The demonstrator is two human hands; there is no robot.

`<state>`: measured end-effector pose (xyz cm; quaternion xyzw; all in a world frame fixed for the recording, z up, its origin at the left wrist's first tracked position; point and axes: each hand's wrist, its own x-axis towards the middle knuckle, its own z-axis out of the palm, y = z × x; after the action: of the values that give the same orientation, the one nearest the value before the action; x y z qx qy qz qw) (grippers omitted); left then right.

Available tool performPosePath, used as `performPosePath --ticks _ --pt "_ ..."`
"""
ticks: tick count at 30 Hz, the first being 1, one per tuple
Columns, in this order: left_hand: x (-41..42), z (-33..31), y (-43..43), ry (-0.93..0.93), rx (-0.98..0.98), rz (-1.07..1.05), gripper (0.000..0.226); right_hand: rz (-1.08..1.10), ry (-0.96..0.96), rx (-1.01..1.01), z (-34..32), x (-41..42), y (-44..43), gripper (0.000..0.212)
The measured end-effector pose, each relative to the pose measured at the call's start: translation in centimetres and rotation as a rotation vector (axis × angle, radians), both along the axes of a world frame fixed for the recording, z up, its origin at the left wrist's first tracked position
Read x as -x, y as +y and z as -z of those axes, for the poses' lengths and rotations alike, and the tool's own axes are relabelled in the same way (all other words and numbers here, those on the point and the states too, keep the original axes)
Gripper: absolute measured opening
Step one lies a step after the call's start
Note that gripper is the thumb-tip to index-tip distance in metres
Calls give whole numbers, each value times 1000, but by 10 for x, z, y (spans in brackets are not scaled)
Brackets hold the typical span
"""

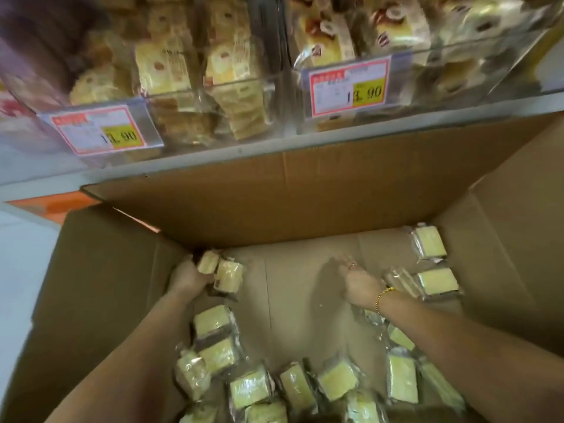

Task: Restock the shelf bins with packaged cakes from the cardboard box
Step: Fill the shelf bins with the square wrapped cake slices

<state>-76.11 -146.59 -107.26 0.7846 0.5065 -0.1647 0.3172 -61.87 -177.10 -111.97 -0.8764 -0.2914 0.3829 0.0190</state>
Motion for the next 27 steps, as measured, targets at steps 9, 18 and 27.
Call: performPosePath --ticks 9,18,27 --pt "-6 52 16 37 46 38 36 196 -31 -37 36 13 7 42" --pt "-38 64 -77 -17 359 288 15 1016 849 -358 33 36 59 16" --pt "-8 77 -73 -98 971 -150 18 431 492 -53 22 38 34 63"
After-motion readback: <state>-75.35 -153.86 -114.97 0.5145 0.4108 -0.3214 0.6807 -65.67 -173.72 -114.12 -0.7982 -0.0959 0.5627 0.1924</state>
